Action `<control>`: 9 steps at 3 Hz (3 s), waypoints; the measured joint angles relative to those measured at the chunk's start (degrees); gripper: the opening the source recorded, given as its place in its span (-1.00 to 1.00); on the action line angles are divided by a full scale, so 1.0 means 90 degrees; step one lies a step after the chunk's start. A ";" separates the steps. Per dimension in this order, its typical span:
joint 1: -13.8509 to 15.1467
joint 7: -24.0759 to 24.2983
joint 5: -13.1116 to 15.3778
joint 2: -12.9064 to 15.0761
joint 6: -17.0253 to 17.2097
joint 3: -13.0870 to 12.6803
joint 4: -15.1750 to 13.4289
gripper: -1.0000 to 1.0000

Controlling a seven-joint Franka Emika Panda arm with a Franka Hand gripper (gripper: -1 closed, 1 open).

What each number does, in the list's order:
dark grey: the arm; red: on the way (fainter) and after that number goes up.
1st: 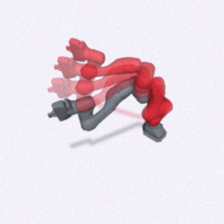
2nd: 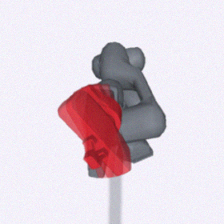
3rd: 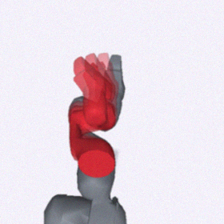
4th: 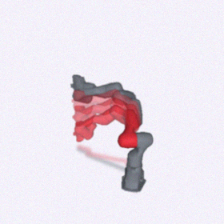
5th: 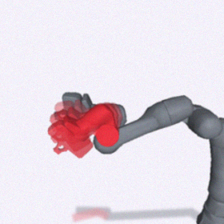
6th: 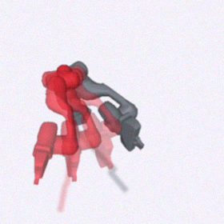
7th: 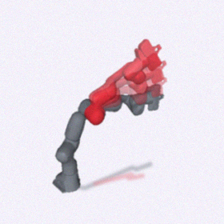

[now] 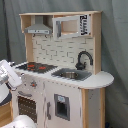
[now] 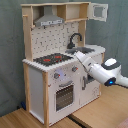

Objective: Play with the kitchen

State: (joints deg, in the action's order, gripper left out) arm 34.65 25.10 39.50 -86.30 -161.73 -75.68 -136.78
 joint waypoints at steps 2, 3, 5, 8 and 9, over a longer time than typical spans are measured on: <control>-0.0562 0.0107 0.0014 0.0010 -0.0732 -0.0086 -0.1051 1.00; -0.0782 0.0246 0.0014 0.0016 -0.1038 -0.0257 -0.1646 1.00; -0.0876 0.1091 0.0001 0.0171 -0.1347 -0.0675 -0.2093 1.00; -0.0334 0.3013 -0.0015 0.0166 -0.1850 -0.0654 -0.1978 1.00; 0.0190 0.3199 -0.0022 0.0158 -0.2073 -0.0658 -0.1656 1.00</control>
State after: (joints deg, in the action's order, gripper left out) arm 36.37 53.89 39.30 -84.87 -180.39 -81.61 -151.68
